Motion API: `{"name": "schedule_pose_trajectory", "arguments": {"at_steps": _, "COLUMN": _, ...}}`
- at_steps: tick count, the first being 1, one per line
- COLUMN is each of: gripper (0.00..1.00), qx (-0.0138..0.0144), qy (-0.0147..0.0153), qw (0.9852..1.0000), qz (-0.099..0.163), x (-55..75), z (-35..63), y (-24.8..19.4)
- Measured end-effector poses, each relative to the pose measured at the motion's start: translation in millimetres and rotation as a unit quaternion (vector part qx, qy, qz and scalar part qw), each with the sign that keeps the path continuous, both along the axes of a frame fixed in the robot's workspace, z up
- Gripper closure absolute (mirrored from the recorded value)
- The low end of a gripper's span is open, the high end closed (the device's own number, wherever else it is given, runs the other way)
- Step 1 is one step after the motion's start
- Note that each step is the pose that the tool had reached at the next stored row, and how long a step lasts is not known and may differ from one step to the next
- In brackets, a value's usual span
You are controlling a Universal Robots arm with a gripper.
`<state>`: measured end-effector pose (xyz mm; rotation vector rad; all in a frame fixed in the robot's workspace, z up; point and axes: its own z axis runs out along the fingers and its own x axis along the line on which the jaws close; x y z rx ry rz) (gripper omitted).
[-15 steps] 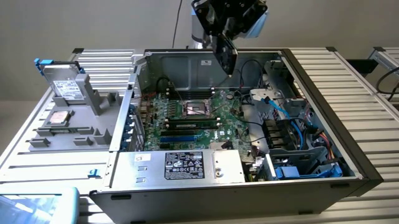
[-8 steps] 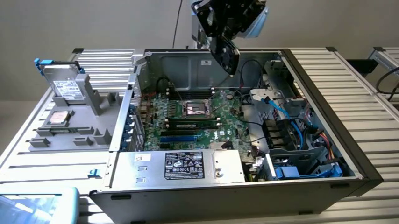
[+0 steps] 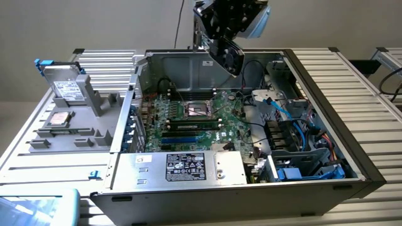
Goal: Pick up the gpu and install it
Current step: 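Insert the gpu into the slot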
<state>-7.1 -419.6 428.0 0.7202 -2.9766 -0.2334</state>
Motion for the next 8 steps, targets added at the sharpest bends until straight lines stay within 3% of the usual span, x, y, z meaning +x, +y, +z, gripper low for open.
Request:
{"name": "schedule_pose_trajectory", "arguments": {"at_steps": 4, "gripper": 0.71, "qx": 0.0, "qy": -0.0012, "qw": 0.9993, "qz": 0.037, "x": 0.0, "z": -0.6, "y": 0.0}}
{"name": "schedule_pose_trajectory", "arguments": {"at_steps": 8, "gripper": 0.71, "qx": 0.0, "qy": -0.0023, "qw": 0.9973, "qz": 0.073, "x": 0.0, "z": -2.0, "y": 0.0}}
